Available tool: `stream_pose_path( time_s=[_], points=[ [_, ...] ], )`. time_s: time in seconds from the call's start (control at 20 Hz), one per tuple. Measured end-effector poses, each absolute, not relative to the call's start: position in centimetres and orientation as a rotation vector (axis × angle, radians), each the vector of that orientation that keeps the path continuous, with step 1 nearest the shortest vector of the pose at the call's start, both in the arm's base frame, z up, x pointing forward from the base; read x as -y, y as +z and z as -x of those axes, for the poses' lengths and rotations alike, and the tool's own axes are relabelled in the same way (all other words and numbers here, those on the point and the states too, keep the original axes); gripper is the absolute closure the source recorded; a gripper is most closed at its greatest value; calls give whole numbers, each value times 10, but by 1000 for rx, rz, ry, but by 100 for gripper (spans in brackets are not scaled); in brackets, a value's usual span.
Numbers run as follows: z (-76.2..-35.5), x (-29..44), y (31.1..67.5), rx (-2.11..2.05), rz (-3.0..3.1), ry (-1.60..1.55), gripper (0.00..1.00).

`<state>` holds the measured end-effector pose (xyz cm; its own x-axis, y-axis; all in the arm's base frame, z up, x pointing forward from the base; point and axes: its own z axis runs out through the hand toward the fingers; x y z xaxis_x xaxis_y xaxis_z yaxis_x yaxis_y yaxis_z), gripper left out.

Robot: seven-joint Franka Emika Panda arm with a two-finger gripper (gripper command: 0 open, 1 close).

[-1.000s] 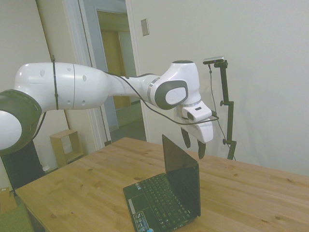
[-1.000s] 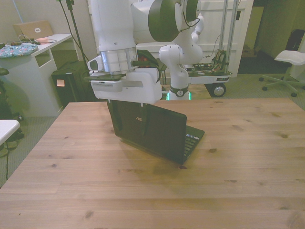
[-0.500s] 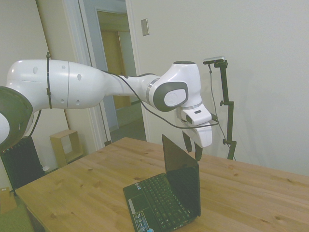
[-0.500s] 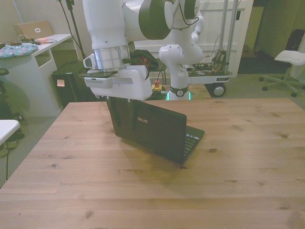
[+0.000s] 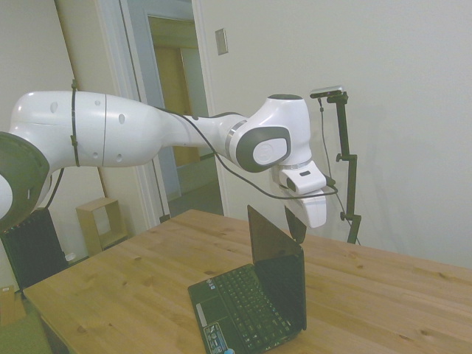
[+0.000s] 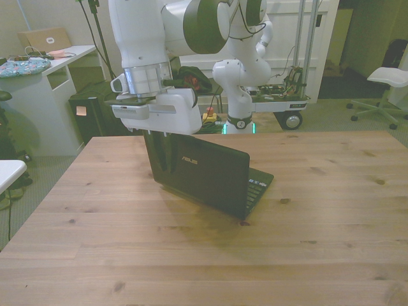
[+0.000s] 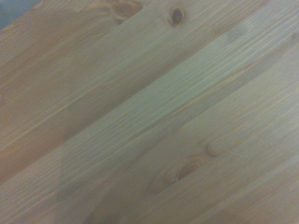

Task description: Close the laptop

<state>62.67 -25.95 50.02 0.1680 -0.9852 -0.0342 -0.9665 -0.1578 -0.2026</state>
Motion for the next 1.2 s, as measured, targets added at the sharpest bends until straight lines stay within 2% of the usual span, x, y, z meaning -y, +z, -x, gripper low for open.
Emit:
stream_pose_path(
  time_s=[0.7, 1.2],
  points=[
    [-622, 211, 513, -1855, 2281, -125, 100],
    [-600, 176, 508, -1845, 2296, -83, 100]
  ],
)
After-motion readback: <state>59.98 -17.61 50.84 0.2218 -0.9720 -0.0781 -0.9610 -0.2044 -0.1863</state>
